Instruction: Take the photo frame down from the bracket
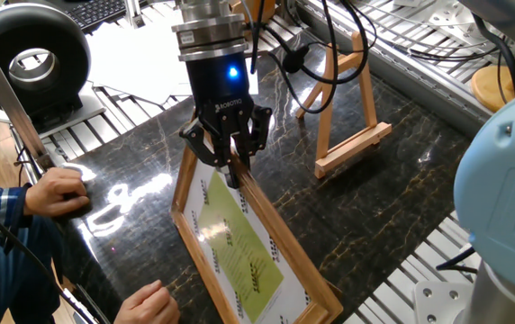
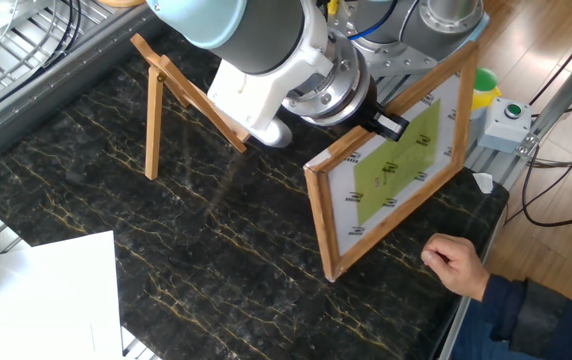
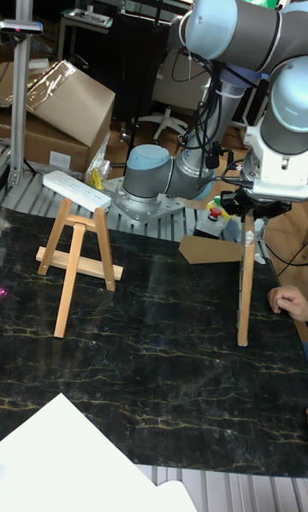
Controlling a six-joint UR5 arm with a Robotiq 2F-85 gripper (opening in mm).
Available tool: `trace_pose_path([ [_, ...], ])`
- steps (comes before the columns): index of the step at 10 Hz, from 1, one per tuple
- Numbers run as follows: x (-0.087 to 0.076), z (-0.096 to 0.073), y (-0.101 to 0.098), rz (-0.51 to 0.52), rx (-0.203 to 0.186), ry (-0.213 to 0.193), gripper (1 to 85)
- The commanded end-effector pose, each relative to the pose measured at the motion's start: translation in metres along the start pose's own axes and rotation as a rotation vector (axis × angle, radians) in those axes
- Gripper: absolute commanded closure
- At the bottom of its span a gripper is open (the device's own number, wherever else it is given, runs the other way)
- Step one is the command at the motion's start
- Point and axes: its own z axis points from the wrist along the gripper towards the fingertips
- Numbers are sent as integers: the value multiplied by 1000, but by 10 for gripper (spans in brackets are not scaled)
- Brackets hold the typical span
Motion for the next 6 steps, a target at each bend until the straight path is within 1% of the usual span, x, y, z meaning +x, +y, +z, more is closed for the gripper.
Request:
trace_pose_path([
  [1,-1,1,14,5,-49,-8,840],
  [3,-3,2,10,-7,-35,-17,823],
  [4,-5,3,8,-17,-28,-25,800],
  [5,-6,3,8,-22,-30,-29,743],
  [6,-7,3,7,-32,-26,-31,717],
])
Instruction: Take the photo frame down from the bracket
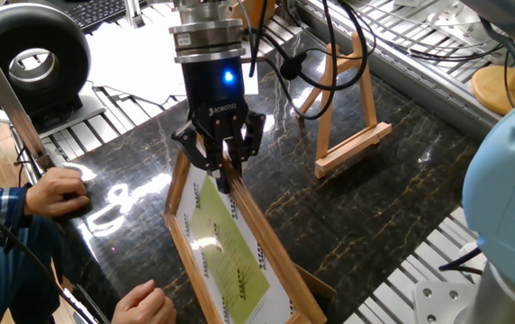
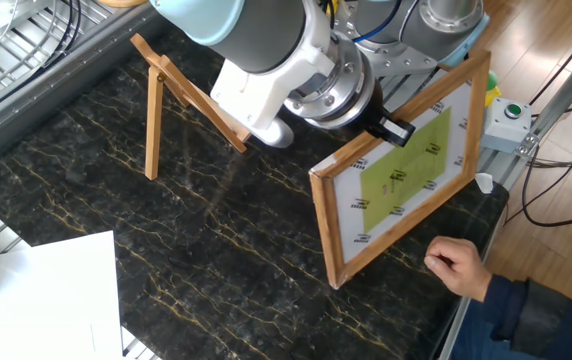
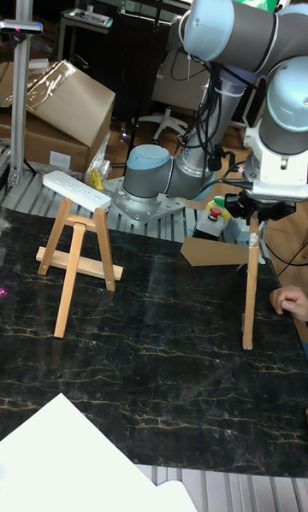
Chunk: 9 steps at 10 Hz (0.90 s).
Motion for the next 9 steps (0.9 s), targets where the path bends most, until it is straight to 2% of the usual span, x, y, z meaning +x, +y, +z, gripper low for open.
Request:
trace_pose_path([
  [1,-2,0,1,-30,-5,-12,700],
  [4,-3,0,1,-50,-4,-15,613],
  [6,-2,0,4,-58,-19,-11,513],
  [9,-3,3,2,-74,-23,-20,460],
])
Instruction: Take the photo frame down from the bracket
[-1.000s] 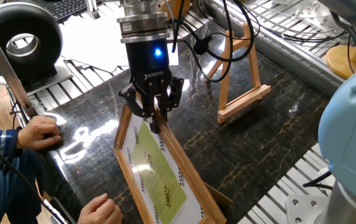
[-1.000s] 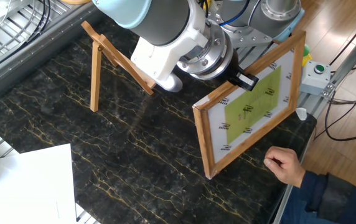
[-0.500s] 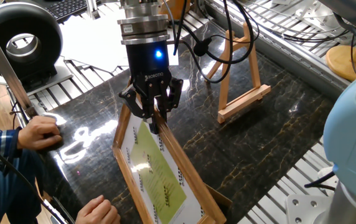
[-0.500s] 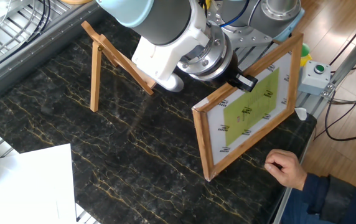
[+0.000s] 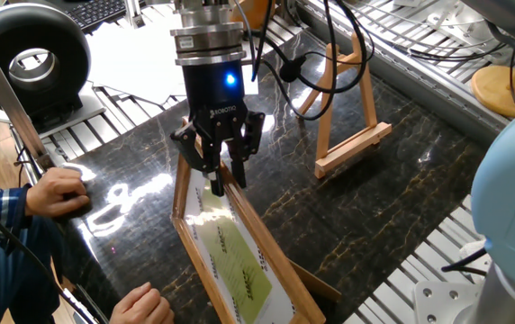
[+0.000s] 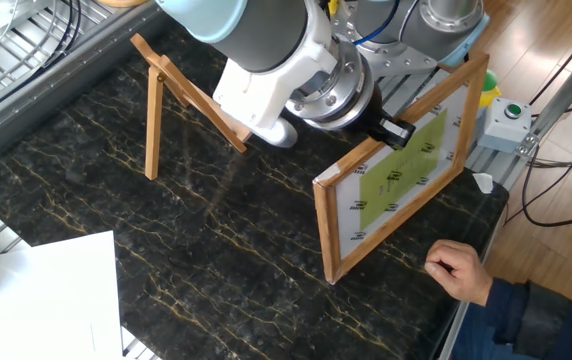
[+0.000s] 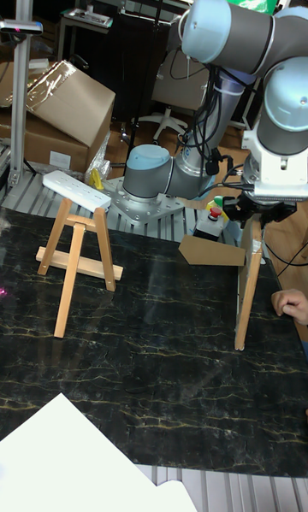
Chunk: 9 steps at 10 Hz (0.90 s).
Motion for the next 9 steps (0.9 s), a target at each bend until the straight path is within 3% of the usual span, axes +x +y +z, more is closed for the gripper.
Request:
trace_pose_path([
  [1,2,-2,4,-20,-16,-1,420],
  [3,6,-9,12,-32,-31,2,377],
  [6,13,-29,37,-31,-86,7,317],
  [9,35,-79,42,-44,-103,19,310],
])
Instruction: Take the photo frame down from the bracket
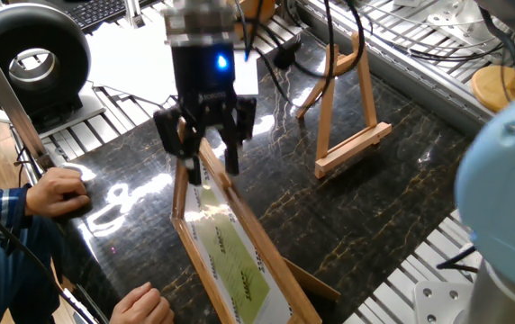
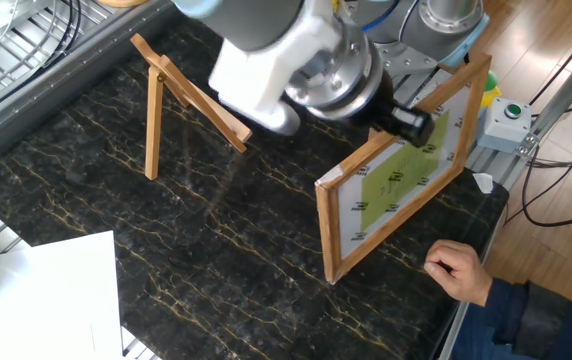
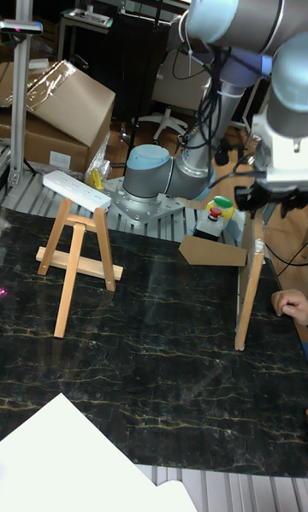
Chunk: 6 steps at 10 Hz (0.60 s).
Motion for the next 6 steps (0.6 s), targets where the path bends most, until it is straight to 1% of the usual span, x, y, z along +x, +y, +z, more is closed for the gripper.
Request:
trace_pose_path([
  [1,26,-48,7,-30,-24,17,313],
  [2,32,-64,-9,-54,10,15,317],
  [3,29,-79,-36,-83,85,-9,360],
  [4,13,-89,-49,-72,118,-84,553],
  [5,2,-95,-60,-43,149,-133,673],
  [6,-20,-105,-81,4,216,-228,843],
])
